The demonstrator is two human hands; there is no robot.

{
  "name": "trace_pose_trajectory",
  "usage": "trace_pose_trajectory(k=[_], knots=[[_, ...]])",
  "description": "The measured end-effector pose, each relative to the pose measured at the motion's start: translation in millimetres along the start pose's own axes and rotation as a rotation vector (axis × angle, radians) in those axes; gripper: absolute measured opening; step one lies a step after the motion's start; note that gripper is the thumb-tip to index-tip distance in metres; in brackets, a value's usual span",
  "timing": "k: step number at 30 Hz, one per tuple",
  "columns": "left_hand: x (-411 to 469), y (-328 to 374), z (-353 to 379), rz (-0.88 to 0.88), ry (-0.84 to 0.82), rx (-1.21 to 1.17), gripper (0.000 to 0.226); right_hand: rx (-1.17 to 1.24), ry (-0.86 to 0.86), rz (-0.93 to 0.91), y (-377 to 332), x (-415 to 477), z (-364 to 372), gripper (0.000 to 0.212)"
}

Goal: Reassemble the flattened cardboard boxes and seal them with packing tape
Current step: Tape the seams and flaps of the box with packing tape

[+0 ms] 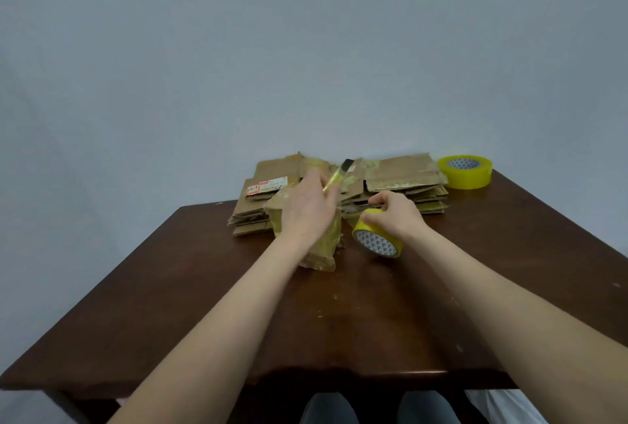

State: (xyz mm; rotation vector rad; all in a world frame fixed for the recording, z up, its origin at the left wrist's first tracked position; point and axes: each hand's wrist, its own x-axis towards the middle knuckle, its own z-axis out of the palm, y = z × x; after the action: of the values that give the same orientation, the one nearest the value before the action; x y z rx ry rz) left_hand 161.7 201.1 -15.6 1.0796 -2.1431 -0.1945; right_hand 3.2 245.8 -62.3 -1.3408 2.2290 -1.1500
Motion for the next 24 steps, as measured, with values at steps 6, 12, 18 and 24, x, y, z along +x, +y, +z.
trace_pose_trajectory(k=[6, 12, 18, 24], knots=[[-2, -5, 27, -0.032, -0.034, -0.037, 0.020, -0.069, -0.065, 0.045, 2, 3, 2, 0.053], [-7, -11, 22, 0.002, -0.017, -0.087, 0.016, -0.159, -0.172, 0.053, -5, 9, 6, 0.058], [-20, -16, 23, 0.035, 0.021, -0.155, 0.017, -0.132, -0.131, 0.040, -8, 1, 4, 0.028], [-26, -16, 20, 0.026, 0.023, -0.166, 0.012, -0.076, 0.095, 0.072, -12, -18, 1, 0.015]])
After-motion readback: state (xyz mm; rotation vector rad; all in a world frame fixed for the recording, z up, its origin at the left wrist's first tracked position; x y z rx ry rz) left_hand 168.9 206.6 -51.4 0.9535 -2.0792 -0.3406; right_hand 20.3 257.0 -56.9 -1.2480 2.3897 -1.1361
